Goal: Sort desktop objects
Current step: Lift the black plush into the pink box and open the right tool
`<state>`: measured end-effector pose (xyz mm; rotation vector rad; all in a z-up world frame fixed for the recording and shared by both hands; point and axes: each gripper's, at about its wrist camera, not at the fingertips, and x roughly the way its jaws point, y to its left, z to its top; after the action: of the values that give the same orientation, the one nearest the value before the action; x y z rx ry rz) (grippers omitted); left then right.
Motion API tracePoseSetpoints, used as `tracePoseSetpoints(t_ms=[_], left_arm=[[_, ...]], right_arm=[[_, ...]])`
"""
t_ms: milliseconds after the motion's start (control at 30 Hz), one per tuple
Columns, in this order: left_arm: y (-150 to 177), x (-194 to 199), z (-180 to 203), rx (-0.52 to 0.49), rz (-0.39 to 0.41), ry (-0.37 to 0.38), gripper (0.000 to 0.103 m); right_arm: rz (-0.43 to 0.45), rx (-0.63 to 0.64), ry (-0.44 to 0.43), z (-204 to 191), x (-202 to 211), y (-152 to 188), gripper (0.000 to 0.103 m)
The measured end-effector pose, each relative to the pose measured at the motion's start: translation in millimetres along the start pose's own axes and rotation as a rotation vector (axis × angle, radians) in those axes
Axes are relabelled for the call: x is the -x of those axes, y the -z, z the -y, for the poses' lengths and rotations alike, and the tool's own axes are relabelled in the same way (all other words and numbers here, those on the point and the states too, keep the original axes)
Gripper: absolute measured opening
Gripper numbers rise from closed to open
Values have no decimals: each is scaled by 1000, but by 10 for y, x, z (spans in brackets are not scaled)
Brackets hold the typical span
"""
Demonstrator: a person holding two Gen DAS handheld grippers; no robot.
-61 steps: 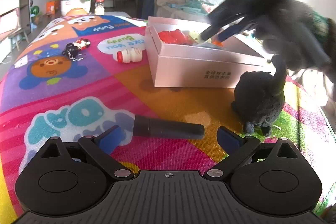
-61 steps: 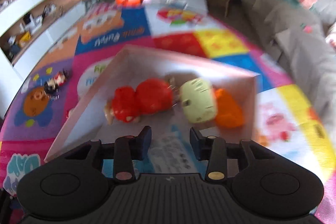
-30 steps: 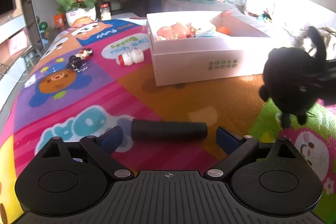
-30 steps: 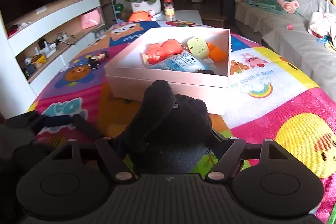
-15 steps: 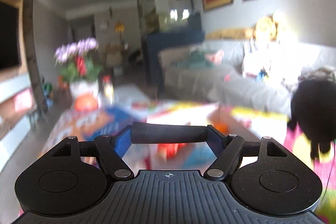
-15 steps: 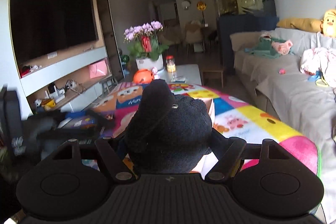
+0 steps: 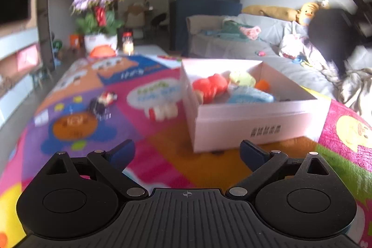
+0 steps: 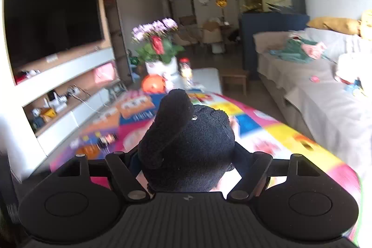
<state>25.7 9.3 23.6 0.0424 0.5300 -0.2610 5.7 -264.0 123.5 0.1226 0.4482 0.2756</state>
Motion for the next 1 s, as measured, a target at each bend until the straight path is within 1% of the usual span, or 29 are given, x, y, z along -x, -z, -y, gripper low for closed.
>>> tracePoseSetpoints(t_ms=[100,200,300,367,400,433,500,533,567,667,700,733,800,833,867,900,933,967,1000], left_arm=[[83,3,-15,26,-10,26,100],[159,-9,-13,27,-15,40,100],[160,15,-48,56,8,46,100],[171,23,-59,74,6,52,100],[176,29,-70,82,7,57,100],[180,34,-81,88,11,62,101],[184,27,-90,93,10,71,101],[181,20,-86,92,5,76,101],[177,10,-80,91,0,81,101],[180,7,-74,90,-1,87,101],[181,7,-76,90,-1,88,101],[182,6,-76,91,-1,90,101],[182,0,-76,93,-5,91,102],[183,-4,-77,94,-6,89,102],[184,-7,-77,94,-6,88,102],[185,-6,-75,94,-6,86,102],[186,-4,-73,93,-6,86,102],[186,-3,-72,92,-5,85,102],[187,-2,-72,93,-5,85,102]], right_arm=[[34,-34,-71,-81,-302,-290,75],[19,-79,-112,-166,-710,-463,75],[-60,-160,-164,-152,-1189,-476,75],[-127,-199,-171,-89,-1483,-379,76],[-160,-205,-164,-51,-1602,-318,79],[-186,-203,-136,-8,-1688,-251,80],[-208,-185,-43,77,-1736,-144,83],[-193,-170,-14,98,-1706,-121,85],[-165,-142,28,103,-1642,-99,85],[-106,31,180,-38,-1478,-37,85],[-100,81,215,-72,-1479,-24,84],[-107,100,221,-68,-1493,-22,84],[-152,70,183,-38,-1597,-31,83],[-177,36,153,-29,-1645,-52,83],[-211,-15,110,0,-1698,-91,81],[-256,-69,49,22,-1725,-117,71],[-302,-106,-18,-13,-1762,-116,66],[-340,-115,-62,-58,-1799,-102,63],[-350,-89,-54,-132,-1809,-78,63]])
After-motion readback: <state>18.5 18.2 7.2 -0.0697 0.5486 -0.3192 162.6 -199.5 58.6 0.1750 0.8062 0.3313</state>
